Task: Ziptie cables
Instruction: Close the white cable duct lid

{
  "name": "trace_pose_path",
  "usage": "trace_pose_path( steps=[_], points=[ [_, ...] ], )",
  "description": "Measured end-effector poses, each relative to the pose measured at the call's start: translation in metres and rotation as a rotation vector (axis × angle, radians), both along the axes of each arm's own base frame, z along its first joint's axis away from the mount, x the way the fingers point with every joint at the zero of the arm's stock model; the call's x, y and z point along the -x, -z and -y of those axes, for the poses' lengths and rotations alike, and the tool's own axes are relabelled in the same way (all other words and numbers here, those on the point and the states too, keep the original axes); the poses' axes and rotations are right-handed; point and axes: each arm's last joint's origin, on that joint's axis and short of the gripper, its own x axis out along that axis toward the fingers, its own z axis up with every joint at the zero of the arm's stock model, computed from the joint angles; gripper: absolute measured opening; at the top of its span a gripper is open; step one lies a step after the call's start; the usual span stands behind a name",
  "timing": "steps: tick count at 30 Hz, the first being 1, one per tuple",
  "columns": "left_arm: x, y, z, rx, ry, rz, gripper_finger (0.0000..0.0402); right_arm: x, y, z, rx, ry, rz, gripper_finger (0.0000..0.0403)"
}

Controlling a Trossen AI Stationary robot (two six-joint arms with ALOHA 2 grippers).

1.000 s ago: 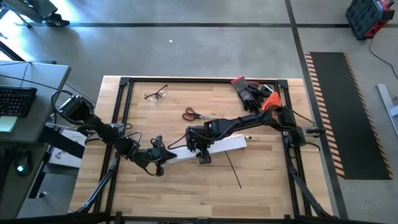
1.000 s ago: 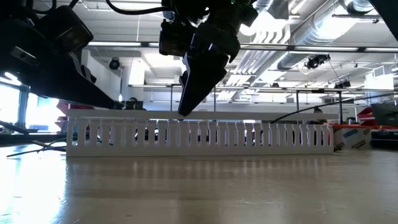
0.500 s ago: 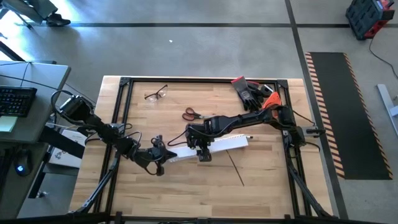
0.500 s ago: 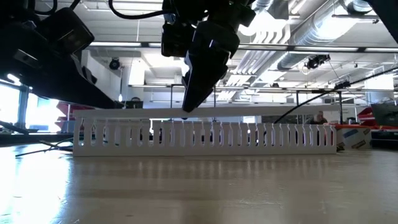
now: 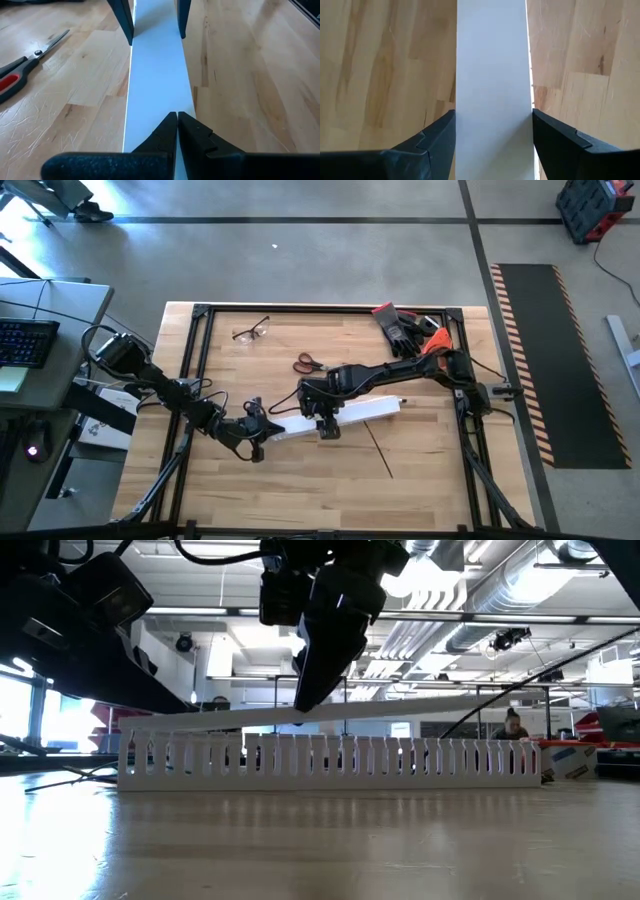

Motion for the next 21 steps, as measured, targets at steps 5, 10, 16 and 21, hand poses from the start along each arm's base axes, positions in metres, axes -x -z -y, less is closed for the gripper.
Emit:
trace_pose_path(
  steps=[5,10,16,21],
  points=[
    [0.0,0.0001,0.0,0.001,0.001,-0.001,0.0,0.0001,-0.0009,-0.0002,-0.009,0.005,-0.005,0.0215],
    [0.0003,0.0007,0.0,0.0,0.007,-0.009,0.0,-0.0004,-0.0015,-0.0003,-0.016,0.005,0.0,0.0212],
    [0.0008,0.0014,-0.0003,-0.006,0.006,-0.017,0.0,-0.0007,-0.0016,-0.0004,-0.015,0.004,0.002,0.0193],
    [0.0008,0.0015,-0.0004,-0.008,0.005,-0.018,0.0,-0.003,-0.0024,0.0002,0.008,0.012,0.03,0.0177]
  ],
)
